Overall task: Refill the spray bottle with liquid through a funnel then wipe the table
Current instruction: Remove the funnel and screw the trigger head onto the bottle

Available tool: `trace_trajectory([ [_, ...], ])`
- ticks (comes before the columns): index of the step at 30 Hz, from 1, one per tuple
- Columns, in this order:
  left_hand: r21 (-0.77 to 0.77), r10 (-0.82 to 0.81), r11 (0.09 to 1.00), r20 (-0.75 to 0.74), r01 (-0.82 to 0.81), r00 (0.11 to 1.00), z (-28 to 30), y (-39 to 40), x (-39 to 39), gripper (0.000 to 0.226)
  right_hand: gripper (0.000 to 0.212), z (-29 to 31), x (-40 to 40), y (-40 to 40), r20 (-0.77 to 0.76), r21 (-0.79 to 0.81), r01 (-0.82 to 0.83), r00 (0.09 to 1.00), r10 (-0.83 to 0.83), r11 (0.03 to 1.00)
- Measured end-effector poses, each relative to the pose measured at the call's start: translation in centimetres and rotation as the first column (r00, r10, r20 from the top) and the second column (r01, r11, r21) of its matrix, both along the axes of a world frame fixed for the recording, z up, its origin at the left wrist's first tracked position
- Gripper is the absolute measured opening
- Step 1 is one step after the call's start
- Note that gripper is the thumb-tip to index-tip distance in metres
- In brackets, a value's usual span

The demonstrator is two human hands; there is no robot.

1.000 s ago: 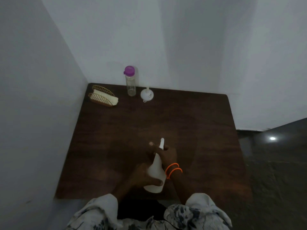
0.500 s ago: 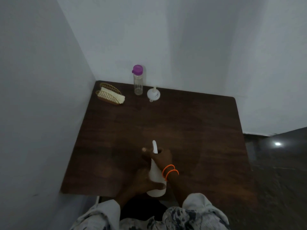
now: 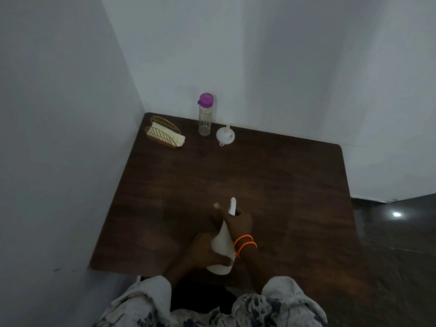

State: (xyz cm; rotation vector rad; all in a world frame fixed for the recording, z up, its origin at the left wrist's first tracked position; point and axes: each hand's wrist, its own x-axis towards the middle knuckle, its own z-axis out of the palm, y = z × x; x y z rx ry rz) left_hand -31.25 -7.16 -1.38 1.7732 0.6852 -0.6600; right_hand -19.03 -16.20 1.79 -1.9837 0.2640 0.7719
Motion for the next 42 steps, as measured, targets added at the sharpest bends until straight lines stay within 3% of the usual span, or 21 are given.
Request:
trace_trajectory([
  [3, -0.021, -0.049, 0.999, 0.069, 0.051, 0.996, 0.4, -0.4, 0.9, 0.082, 0.056, 0.0, 0.3, -0.3, 0.005, -0.018, 0.009, 1.000, -0.009, 1.000],
  [6, -0.045, -0.016, 0.999, 0.090, 0.020, 0.996, 0.0, -0.6, 0.9, 0.081, 0.046, 0.9, 0.2, 0.0, 0.004, 0.012, -0.082, 0.997, 0.082, 0.997],
  [10, -0.039, 0.004, 0.999, 0.107, 0.000, 0.994, -0.5, -0.7, 0.3, 0.105, 0.031, 0.7, -0.3, 0.3, -0.028, 0.088, -0.150, 0.988, 0.153, 0.985],
  [14, -0.042, -0.002, 0.999, 0.172, 0.009, 0.985, -0.7, -0.5, -0.4, 0.128, 0.043, 0.5, -0.8, 0.9, -0.026, 0.070, -0.267, 0.963, 0.269, 0.961],
  [18, -0.060, 0.026, 0.998, 0.230, -0.012, 0.973, -0.5, -0.5, -0.6, 0.127, 0.053, 0.0, -0.9, 1.8, -0.026, 0.042, -0.350, 0.936, 0.352, 0.936],
  [21, -0.074, 0.074, 0.996, 0.250, -0.057, 0.965, -1.2, -0.4, -0.8, 0.143, 0.058, -0.1, -0.6, 2.1, -0.063, 0.037, -0.393, 0.917, 0.394, 0.919],
  [26, -0.048, 0.026, 0.999, 0.289, -0.013, 0.957, -0.8, -0.4, 0.1, 0.145, 0.050, 0.8, 0.3, 1.6, -0.065, 0.070, -0.373, 0.924, 0.378, 0.925],
  [29, -0.033, 0.058, 0.998, 0.276, -0.051, 0.959, -1.1, -0.6, 1.4, 0.124, 0.063, 1.2, 1.1, 1.5, -0.021, 0.061, -0.347, 0.937, 0.349, 0.936],
  [31, 0.009, 0.096, 0.995, 0.266, -0.102, 0.959, -1.1, -0.4, 2.6, 0.124, 0.070, 1.3, 1.8, 1.5, -0.017, 0.032, -0.341, 0.940, 0.342, 0.939],
  [35, 0.059, 0.153, 0.982, 0.291, -0.177, 0.944, -0.4, 0.8, 6.4, 0.105, 0.050, 1.9, 3.4, 1.2, 0.115, -0.031, -0.293, 0.948, 0.295, 0.955],
  [38, 0.083, 0.108, 0.986, 0.349, -0.145, 0.931, 0.8, 2.0, 9.7, 0.108, 0.038, 2.3, 5.5, 1.3, 0.193, -0.034, -0.221, 0.955, 0.223, 0.975],
  [42, 0.172, 0.037, 0.980, 0.339, -0.101, 0.940, 1.4, 3.4, 13.8, 0.111, 0.045, 2.7, 9.9, 1.9, 0.253, -0.029, -0.178, 0.951, 0.180, 0.984],
])
